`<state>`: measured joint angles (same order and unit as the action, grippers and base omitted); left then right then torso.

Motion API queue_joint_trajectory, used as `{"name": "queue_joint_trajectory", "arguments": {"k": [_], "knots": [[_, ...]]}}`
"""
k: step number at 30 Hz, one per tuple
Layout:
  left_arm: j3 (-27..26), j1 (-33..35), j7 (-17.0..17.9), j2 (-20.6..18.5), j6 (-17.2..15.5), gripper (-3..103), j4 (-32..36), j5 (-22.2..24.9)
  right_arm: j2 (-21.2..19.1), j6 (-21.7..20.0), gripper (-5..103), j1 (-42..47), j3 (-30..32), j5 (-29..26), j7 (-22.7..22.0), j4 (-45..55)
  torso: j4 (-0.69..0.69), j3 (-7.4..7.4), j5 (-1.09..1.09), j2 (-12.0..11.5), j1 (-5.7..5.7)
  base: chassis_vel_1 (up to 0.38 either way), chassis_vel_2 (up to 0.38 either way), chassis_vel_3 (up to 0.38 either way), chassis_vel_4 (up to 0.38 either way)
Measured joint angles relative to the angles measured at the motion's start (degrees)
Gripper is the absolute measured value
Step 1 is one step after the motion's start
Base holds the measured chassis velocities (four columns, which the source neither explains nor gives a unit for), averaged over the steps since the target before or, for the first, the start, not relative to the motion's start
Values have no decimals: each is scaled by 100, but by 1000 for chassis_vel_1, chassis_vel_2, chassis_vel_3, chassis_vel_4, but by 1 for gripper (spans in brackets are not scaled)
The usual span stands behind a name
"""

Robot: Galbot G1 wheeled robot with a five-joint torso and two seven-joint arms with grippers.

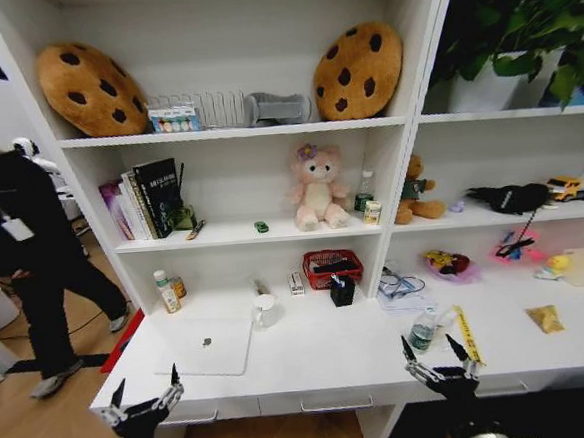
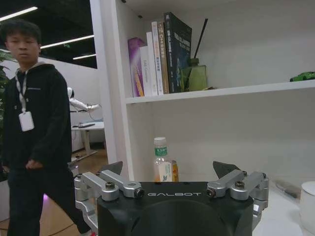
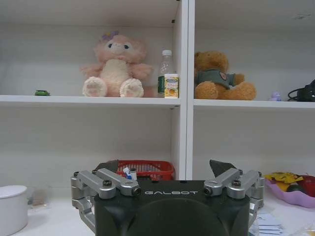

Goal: Organize the objects on the table.

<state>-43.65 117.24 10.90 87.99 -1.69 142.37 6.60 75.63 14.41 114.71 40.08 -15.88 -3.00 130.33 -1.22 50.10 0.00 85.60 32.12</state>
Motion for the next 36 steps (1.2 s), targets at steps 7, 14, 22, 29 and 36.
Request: {"name": "queue_joint_trajectory", "arguments": {"k": [7, 14, 22, 29, 36], "knots": [[-246, 97, -151, -93, -214, 100, 122, 233, 7, -37, 100, -71, -292, 136, -50, -49, 0, 0, 1, 0, 0, 0, 0, 0, 0], [-314, 145, -489, -431, -292, 100, 118, 528, -26, -122, 100, -169, -381, 180, -129, -46, -1, 0, 1, 0, 0, 0, 0, 0, 0], [-407, 161, -671, -854, -342, 100, 103, 774, -50, -183, 100, -187, -520, 299, -230, 45, -1, 0, 1, 0, 0, 0, 0, 0, 0], [-347, 199, -672, -871, -372, 100, 96, 730, -69, -266, 100, -247, -691, 405, -349, 126, -1, 0, 1, 0, 0, 0, 0, 0, 0], [-342, 200, -663, -864, -374, 100, 92, 720, -26, -255, 100, -438, -815, 567, -497, 115, 0, 0, 1, 0, 0, 0, 0, 0, 0]]}}
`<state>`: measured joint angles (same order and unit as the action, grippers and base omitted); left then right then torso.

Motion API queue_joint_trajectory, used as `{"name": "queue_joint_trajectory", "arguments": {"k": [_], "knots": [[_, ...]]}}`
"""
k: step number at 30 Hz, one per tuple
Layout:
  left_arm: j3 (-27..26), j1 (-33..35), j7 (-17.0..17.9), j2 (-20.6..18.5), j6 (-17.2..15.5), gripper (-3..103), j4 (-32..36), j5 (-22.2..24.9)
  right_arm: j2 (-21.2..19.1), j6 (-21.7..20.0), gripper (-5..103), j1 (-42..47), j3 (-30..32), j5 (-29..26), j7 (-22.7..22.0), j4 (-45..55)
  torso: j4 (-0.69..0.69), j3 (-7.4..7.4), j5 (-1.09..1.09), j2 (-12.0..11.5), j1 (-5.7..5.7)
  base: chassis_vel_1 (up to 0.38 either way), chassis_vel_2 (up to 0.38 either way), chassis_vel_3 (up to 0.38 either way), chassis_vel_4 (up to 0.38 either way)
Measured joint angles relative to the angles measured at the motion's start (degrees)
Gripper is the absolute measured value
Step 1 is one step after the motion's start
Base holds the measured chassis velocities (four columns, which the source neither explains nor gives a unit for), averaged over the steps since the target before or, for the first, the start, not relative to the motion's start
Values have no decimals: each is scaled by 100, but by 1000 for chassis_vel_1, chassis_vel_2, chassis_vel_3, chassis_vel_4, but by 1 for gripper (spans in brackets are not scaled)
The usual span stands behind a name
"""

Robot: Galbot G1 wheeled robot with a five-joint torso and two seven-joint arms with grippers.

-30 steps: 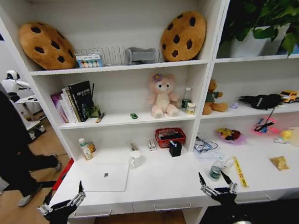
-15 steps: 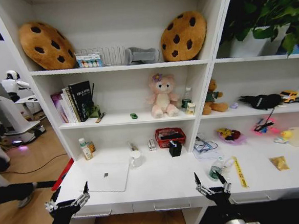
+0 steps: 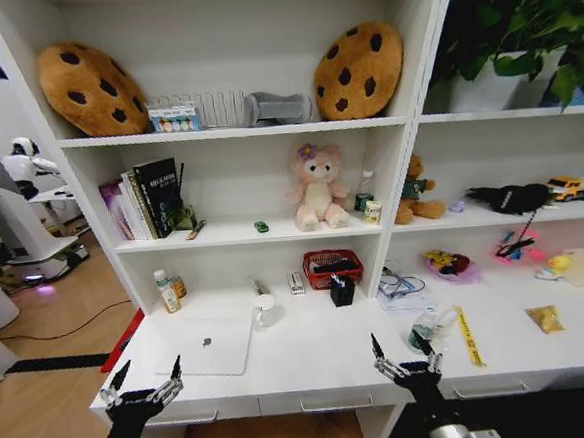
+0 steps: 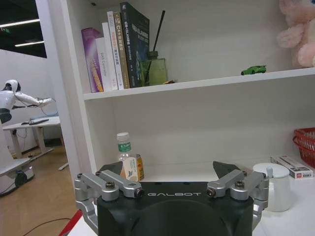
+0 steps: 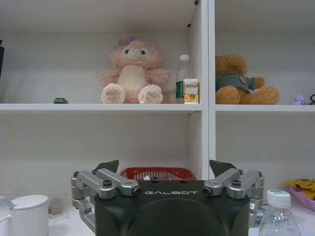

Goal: Organize the objects on the table.

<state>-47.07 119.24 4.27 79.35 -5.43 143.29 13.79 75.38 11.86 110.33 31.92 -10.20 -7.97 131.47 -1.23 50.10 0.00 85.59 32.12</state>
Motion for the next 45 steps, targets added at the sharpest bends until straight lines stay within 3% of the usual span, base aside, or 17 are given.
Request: {"name": "queue_joint_trajectory", "arguments": {"k": [22, 39, 43, 45], "knots": [[4, -3, 16, 9, -2, 100, -5, -10, -136, 14, 100, -268, -187, -65, 45, -167, 0, 0, 1, 0, 0, -7, -7, 7, 8], [7, -4, 19, 12, -2, 100, -6, -12, -156, 136, 100, -382, -150, -103, 118, -253, -1, 1, -4, 0, 0, -192, -192, 200, 199], [7, -4, 18, 13, -2, 100, -5, -12, -213, 12, 100, -534, -119, -358, 138, -306, 3, 0, -3, 0, -1, -115, -158, 131, 130], [7, -4, 18, 13, -2, 100, -6, -12, -226, -155, 100, -586, -60, -426, 92, -360, -3, 0, -2, 0, 0, 11, -57, 16, 11]]}}
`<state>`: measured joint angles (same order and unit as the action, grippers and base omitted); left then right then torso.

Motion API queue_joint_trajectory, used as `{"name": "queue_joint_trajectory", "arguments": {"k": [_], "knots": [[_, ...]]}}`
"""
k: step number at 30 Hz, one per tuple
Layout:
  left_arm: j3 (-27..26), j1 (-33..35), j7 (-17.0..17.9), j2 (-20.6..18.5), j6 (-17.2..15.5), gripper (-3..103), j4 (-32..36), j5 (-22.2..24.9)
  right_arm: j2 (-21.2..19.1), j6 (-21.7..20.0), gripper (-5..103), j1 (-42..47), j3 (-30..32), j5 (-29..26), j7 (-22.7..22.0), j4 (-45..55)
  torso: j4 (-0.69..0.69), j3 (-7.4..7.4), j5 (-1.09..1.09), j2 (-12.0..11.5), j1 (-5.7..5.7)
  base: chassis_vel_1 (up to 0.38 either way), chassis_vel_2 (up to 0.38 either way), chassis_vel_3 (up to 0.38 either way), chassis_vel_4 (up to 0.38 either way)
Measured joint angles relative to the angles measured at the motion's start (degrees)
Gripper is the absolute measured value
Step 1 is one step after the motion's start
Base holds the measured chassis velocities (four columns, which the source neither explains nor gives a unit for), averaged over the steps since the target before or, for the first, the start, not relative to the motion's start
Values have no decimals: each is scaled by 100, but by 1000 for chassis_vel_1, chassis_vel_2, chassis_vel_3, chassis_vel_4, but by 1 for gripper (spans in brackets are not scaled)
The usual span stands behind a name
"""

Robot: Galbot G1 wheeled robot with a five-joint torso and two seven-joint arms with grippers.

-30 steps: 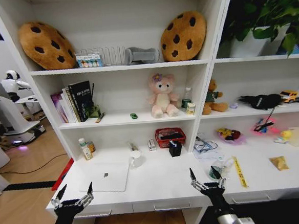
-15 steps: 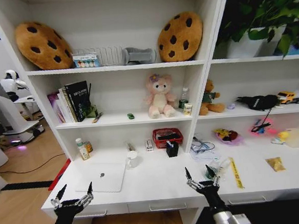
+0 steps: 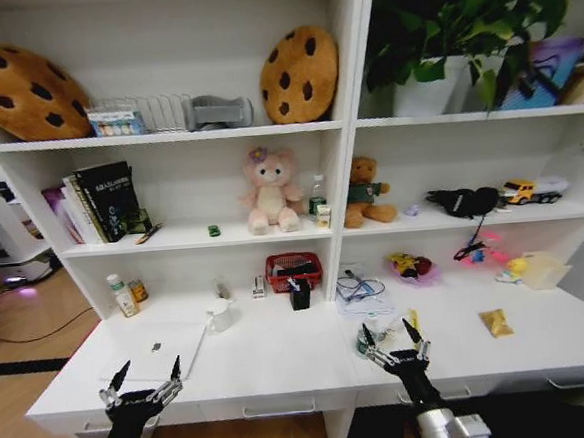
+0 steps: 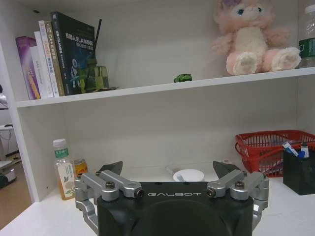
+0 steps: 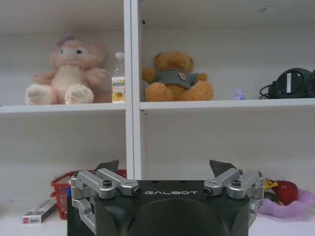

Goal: Organize the objects on the table.

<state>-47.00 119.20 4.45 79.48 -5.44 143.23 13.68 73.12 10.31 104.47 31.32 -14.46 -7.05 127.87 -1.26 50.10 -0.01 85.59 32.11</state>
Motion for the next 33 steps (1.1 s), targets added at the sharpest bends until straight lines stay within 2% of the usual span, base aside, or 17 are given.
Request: {"name": "queue_joint_trajectory", "arguments": {"k": [6, 10, 13, 19, 21, 23, 24, 26, 27, 29, 32, 33], "knots": [[-2, 0, 0, -1, 0, 100, 0, 0, -16, -201, 100, -23, 86, -149, -47, -99, 1, 0, 3, 0, 1, 32, 38, -25, -35], [-4, 0, 1, -2, 2, 100, 0, -1, -180, -434, 100, -213, 82, -465, -20, -351, 4, 0, 4, 0, 1, 13, 21, -15, -17], [-3, 0, 1, -1, 2, 100, 0, 0, -367, -854, 100, -803, -91, -617, 82, -733, 4, 0, 1, 0, 0, 0, 0, 0, 0], [-2, 0, 1, -1, 2, 100, 1, -1, -442, -1251, 100, -1299, -197, -680, 77, -1081, 2, 0, 0, 0, 0, 0, 0, 0, 0], [-2, 0, 1, -1, 2, 100, 0, 0, -472, -1290, 103, -1356, -220, -680, 119, -1134, 3, 0, 2, 0, 1, 0, 0, 0, 0], [-2, 0, 1, -1, 2, 100, 1, -1, -542, -1320, 94, -1449, -278, -662, 203, -1210, 3, 0, 1, 0, 1, 0, 0, 0, 0], [-2, 0, 1, -1, 2, 100, 1, -1, -542, -1320, 94, -1449, -278, -662, 203, -1210, 3, 0, 1, 0, 1, 0, 0, 0, 0], [-2, 0, 1, -1, 2, 100, 0, -1, -628, -1334, 84, -1515, -320, -634, 299, -1250, 3, 0, 2, 0, 1, 0, 0, 0, 0], [-2, 0, 1, -1, 2, 100, 0, -1, -628, -1334, 84, -1515, -320, -634, 299, -1250, 3, 0, 2, 0, 1, 0, 0, 0, 0], [-2, 0, 1, -1, 2, 100, 0, -1, -666, -1354, 73, -1534, -338, -619, 355, -1268, 3, 0, 1, 0, 1, 0, 0, 0, 0], [-2, 0, 1, -1, 2, 100, 1, -1, -668, -1361, 67, -1534, -339, -612, 368, -1272, 3, 0, 1, 0, 1, 0, 0, 0, 0], [-2, 0, 1, -1, 2, 100, 1, 0, -660, -1362, 57, -1528, -339, -603, 369, -1275, 3, 0, 2, 0, 0, 0, 0, 0, 0]]}}
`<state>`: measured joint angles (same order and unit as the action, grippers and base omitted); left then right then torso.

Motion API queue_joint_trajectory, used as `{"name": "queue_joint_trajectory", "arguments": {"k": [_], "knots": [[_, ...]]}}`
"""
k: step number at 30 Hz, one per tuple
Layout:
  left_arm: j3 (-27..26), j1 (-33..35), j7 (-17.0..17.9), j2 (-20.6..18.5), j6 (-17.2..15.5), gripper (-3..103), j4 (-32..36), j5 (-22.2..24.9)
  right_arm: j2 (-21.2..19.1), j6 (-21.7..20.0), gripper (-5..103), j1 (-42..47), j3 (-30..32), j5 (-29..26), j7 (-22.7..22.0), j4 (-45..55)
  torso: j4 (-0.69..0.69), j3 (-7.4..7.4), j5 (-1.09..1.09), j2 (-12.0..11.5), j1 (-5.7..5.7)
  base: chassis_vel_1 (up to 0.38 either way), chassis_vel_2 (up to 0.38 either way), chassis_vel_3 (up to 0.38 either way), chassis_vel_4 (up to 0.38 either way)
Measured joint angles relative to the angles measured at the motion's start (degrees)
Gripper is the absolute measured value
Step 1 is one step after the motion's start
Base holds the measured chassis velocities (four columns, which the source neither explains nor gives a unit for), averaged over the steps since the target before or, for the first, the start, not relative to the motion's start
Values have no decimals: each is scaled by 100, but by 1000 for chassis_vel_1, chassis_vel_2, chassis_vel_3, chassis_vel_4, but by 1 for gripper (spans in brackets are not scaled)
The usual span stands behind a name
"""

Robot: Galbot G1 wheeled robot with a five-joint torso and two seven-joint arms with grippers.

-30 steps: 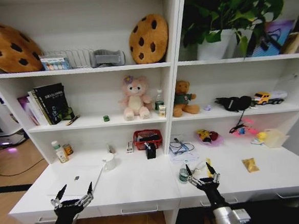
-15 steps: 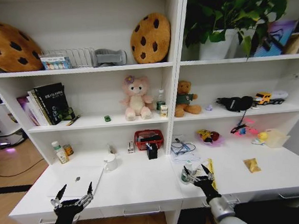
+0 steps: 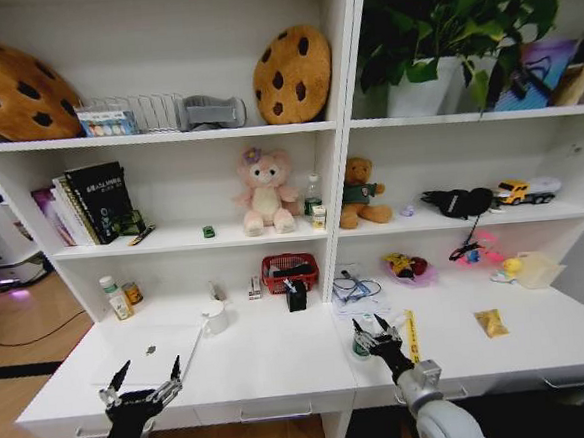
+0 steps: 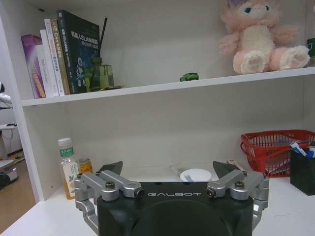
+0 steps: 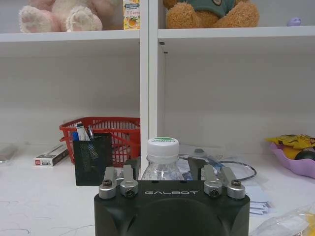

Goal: Organize the objects on the table.

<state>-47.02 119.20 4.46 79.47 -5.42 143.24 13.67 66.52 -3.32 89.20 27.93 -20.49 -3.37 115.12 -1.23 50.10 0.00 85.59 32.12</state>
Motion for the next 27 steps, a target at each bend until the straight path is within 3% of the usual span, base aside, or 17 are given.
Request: {"name": "queue_joint_trajectory", "arguments": {"k": [7, 18, 25, 27], "knots": [[0, 0, 0, 0, 0, 100, 0, 0, 115, 8, 31, 187, 9, -72, 4, 175, 0, 0, 0, 0, 0, 0, 0, 0, 0], [0, 0, -1, 0, 0, 100, 0, 0, 247, 150, 26, 992, 278, -88, 118, 915, 1, 0, 0, 0, 0, 0, 0, 0, 0], [0, -1, -1, 0, 1, 100, 1, 0, 615, 831, 26, 2470, 751, 220, 483, 1585, 0, -1, 0, 0, 0, 0, 0, 0, 0], [1, 1, -1, 0, 1, 100, 1, 0, 684, 1362, 26, 3287, 873, 582, 666, 1705, -2, -1, 2, 1, 0, 0, 0, 0, 0]]}}
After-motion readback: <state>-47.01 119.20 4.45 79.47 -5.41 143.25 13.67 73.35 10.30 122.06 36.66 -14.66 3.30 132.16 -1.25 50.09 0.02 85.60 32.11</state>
